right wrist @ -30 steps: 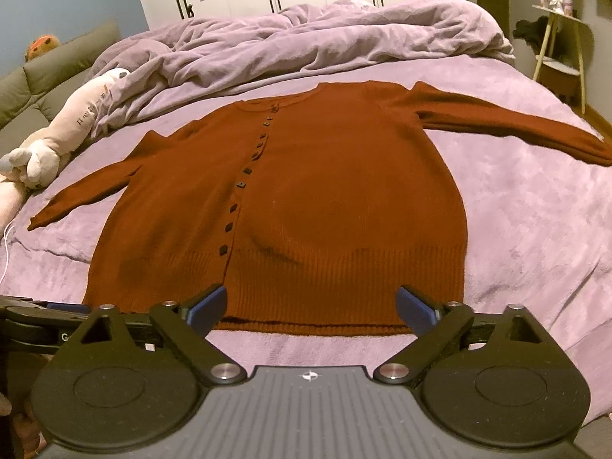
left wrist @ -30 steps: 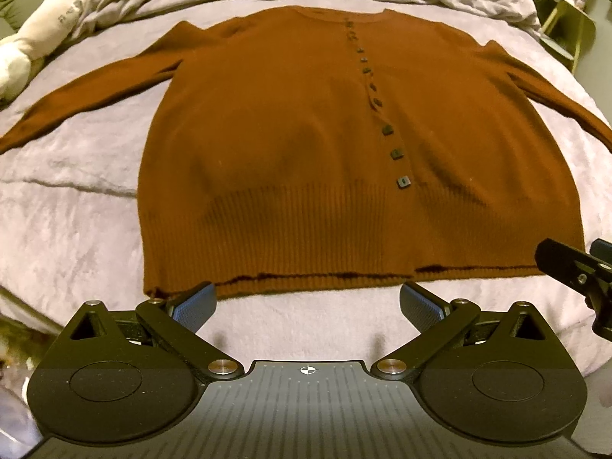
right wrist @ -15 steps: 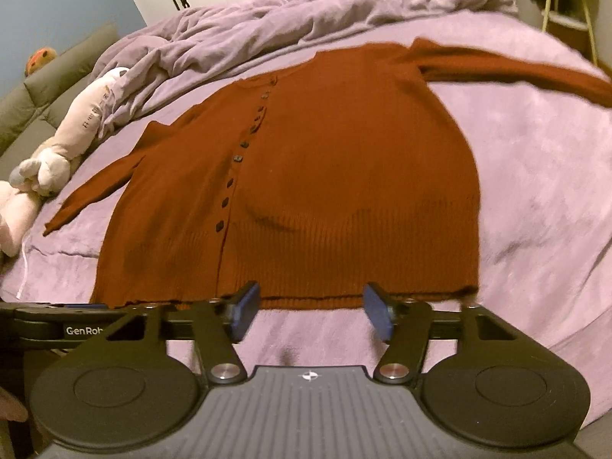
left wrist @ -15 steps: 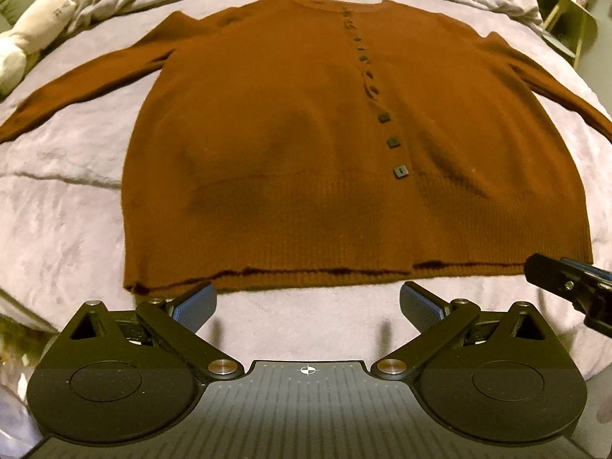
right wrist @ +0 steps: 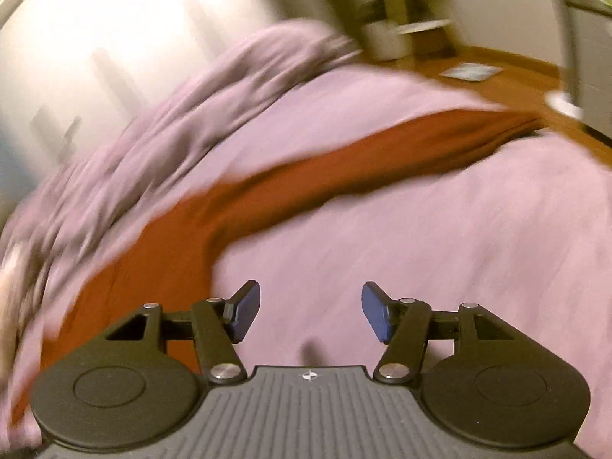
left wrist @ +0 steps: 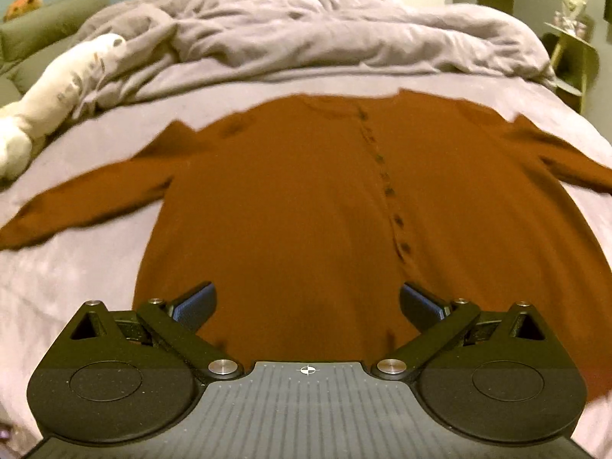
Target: Fold small clothes
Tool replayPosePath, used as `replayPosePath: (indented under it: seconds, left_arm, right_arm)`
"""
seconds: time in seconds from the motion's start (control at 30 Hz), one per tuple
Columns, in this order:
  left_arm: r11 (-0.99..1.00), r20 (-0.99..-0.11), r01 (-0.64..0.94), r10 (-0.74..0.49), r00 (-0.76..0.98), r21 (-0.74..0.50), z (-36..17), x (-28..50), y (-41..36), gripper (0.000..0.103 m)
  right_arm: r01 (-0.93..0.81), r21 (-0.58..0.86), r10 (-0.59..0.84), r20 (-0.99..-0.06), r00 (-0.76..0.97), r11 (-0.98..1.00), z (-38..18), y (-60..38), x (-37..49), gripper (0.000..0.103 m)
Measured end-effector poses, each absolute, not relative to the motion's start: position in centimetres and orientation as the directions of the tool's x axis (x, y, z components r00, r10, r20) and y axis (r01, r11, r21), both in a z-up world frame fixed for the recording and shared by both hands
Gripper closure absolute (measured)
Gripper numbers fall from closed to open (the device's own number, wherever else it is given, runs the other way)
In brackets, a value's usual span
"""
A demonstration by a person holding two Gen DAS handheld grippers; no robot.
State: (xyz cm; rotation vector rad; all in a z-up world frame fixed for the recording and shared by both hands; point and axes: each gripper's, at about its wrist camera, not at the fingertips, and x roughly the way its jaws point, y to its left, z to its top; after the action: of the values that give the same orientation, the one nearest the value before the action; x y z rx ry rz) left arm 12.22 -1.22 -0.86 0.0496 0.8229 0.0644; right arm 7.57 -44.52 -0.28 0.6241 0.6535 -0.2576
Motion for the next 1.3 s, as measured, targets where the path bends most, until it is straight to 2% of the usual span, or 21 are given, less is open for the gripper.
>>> replayPosePath:
  seconds: [0.1,0.17,0.3,0.4,0.47,0.53,0.57,0.6,0.63,0.73,0.87,0.93,1.0,1.07,1.1,1.13,1.23,1.3]
  left_arm:
    - [0.996,-0.72,-0.074,0.092,0.687,0.057,-1.6,14.8,-0.7,0.0]
    - [0.992,-0.721,-0.108,0.117,0.683,0.059,-2.3,16.2,-0.7,0.0]
    - [0.985,-0.759,-0.156,0.151,0.633,0.066,-4.4,17.7,0.6,0.0]
    - [0.986,-0.78,-0.164,0.12,0.615,0.023,-5.6,17.8,1.6,0.0]
    - [0.985,-0.769,-0.174,0.099,0.632,-0.016,-5.8,17.4,2.3,0.0]
    - [0.985,-0.767,-0.167,0.082,0.637,-0.033,-6.0,17.1,2.8,0.0]
    - [0.986,-0.766,-0.161,0.076,0.639,-0.036,-6.0,17.0,2.9,0.0]
    - [0.988,-0.766,-0.151,0.069,0.639,-0.037,-5.9,17.0,3.1,0.0]
    - [0.989,-0.769,-0.143,0.063,0.636,-0.037,-5.9,16.9,3.0,0.0]
    - [0.992,-0.778,-0.125,0.05,0.626,-0.037,-5.3,17.0,3.3,0.0]
    - [0.991,-0.719,-0.111,0.023,0.694,-0.076,-2.8,16.9,3.3,0.0]
    - [0.988,-0.683,-0.091,-0.018,0.73,-0.123,-1.4,17.4,3.1,0.0]
    - [0.983,-0.657,-0.061,-0.071,0.751,-0.175,-0.2,18.3,2.5,0.0]
    - [0.977,-0.634,-0.02,-0.123,0.763,-0.214,0.7,19.2,1.8,0.0]
    - [0.973,-0.625,0.001,-0.148,0.766,-0.23,0.9,19.6,1.6,0.0]
    - [0.966,-0.62,0.028,-0.186,0.763,-0.256,1.0,20.2,1.3,0.0]
    - [0.935,-0.62,0.099,-0.302,0.724,-0.34,0.5,22.4,0.5,0.0]
    - [0.923,-0.638,0.095,-0.329,0.696,-0.373,-0.4,24.2,-0.3,0.0]
  right_arm:
    - [0.535,0.565,-0.094,-0.628,0.773,0.628,-2.0,-50.6,9.4,0.043]
    - [0.6,0.586,-0.133,-0.646,0.751,0.545,-3.3,-53.3,10.2,0.044]
    - [0.611,0.669,-0.17,-0.603,0.779,0.424,-5.1,-56.1,10.7,0.044]
    - [0.616,0.676,-0.192,-0.596,0.78,0.405,-5.9,-56.7,11.4,0.046]
    - [0.622,0.659,-0.212,-0.596,0.775,0.423,-6.1,-56.8,12.0,0.055]
    - [0.641,0.624,-0.235,-0.61,0.757,0.447,-6.2,-57.1,13.0,0.074]
    - [0.653,0.598,-0.245,-0.622,0.744,0.464,-6.0,-57.2,13.6,0.08]
    - [0.662,0.56,-0.252,-0.637,0.728,0.498,-5.7,-57.4,14.1,0.094]
    - [0.665,0.512,-0.255,-0.653,0.713,0.544,-5.3,-57.3,14.8,0.096]
    - [0.647,0.333,-0.311,-0.67,0.674,0.686,-2.8,-55.3,17.3,0.097]
    - [0.406,0.077,-0.303,-0.542,0.784,0.911,2.7,-46.8,20.2,0.097]
    - [0.167,-0.052,-0.172,-0.468,0.867,0.985,4.7,-39.6,20.6,0.097]
    - [-0.046,-0.113,-0.009,-0.447,0.894,0.993,5.4,-33.4,20.5,0.096]
    - [-0.21,-0.131,0.125,-0.473,0.872,0.969,4.9,-28.6,20.2,0.091]
    - [-0.247,-0.144,0.149,-0.487,0.861,0.958,4.4,-27.1,20.0,0.078]
    - [-0.273,-0.168,0.156,-0.503,0.85,0.947,3.6,-25.6,19.8,0.069]
    - [-0.277,-0.224,0.111,-0.558,0.823,0.934,1.2,-24.3,19.4,0.069]
    - [-0.242,-0.238,0.057,-0.591,0.804,0.94,-0.3,-25.0,19.0,0.069]
